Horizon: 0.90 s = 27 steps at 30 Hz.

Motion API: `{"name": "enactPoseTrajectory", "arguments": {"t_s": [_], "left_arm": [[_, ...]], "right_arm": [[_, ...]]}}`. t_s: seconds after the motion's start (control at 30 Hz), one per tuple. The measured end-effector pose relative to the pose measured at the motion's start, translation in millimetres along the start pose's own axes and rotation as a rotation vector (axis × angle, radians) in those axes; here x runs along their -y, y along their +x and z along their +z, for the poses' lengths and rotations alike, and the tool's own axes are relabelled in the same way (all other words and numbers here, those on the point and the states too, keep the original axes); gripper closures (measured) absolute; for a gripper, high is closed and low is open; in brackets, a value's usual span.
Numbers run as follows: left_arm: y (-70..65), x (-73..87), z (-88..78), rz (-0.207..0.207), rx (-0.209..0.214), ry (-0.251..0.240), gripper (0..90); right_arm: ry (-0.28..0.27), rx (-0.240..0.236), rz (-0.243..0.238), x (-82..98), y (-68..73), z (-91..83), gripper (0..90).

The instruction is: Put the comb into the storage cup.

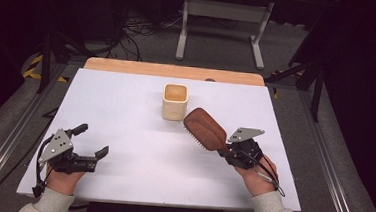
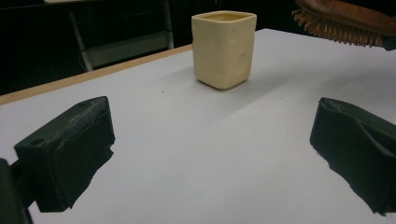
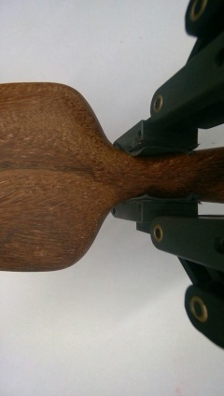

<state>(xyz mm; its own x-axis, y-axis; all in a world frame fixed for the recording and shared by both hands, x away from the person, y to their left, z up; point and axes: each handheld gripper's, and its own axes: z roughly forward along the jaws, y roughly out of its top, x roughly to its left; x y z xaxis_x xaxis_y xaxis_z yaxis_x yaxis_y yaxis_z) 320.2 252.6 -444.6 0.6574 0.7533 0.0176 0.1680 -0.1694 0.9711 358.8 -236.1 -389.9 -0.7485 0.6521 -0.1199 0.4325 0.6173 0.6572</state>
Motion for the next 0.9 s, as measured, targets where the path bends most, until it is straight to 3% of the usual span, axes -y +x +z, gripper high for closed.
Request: {"name": "enactPoseTrajectory", "arguments": {"t_s": [0.4, 0.8, 0.9], "left_arm": [[-2.1, -5.7, 1.5, -0.02, 0.027, -0.018, 0.3], [-6.2, -18.0, 6.7, -0.02, 0.089, -0.004, 0.2], [-6.6, -21.0, 7.6, -0.023, 0.102, 0.001, 0.3]], "right_arm": [[-0.186, 0.006, -0.073, -15.6, 14.6, -5.9, 72.4], [-0.382, -0.032, -0.093, -28.9, 32.6, 8.3, 72.3], [-0.402, -0.041, -0.098, -30.7, 35.9, 12.2, 72.3]]}}
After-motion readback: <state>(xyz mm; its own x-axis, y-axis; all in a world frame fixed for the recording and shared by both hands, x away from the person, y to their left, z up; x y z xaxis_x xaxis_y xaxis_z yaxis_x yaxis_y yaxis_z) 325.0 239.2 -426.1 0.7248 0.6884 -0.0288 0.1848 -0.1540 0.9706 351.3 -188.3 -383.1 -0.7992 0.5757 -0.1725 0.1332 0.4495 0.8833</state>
